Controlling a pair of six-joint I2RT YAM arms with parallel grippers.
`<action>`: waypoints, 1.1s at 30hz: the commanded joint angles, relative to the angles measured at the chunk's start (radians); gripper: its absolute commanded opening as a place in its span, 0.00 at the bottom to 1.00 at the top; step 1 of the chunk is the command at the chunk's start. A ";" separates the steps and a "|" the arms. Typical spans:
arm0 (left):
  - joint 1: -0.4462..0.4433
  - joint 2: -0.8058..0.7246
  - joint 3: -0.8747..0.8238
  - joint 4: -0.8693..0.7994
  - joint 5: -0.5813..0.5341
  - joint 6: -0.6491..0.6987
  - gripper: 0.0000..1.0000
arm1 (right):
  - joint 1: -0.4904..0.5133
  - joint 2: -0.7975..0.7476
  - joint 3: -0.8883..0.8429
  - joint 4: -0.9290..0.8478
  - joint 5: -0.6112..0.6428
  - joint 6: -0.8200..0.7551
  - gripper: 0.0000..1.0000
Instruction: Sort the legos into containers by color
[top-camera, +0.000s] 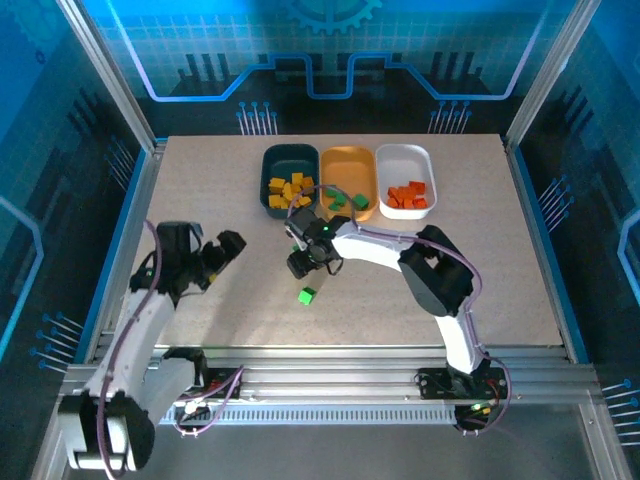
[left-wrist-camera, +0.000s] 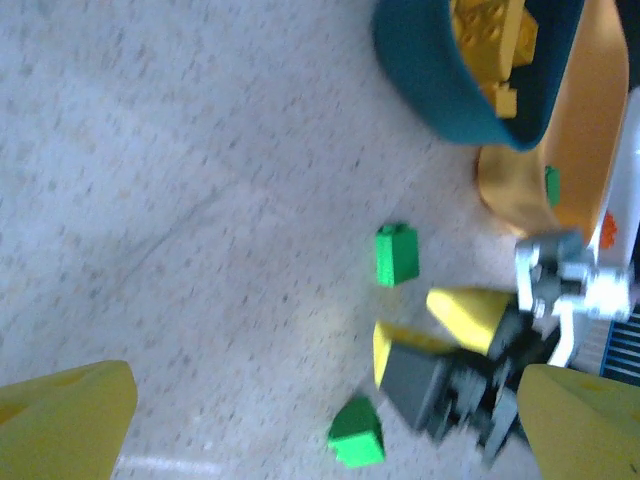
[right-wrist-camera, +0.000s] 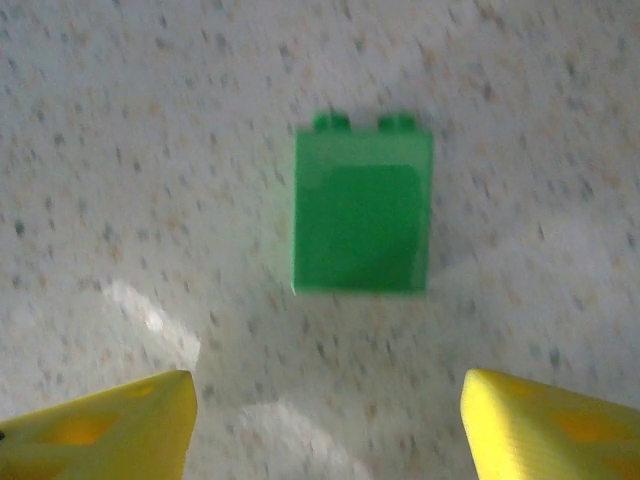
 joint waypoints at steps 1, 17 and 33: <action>0.008 -0.070 -0.009 -0.047 0.061 -0.019 0.99 | -0.008 0.085 0.109 -0.058 -0.014 -0.042 0.71; 0.009 0.003 0.001 0.003 0.127 -0.045 0.99 | -0.027 -0.038 0.101 0.003 0.038 -0.002 0.33; -0.401 0.347 -0.055 0.341 0.144 -0.204 0.99 | -0.403 0.038 0.286 -0.119 -0.050 -0.010 0.36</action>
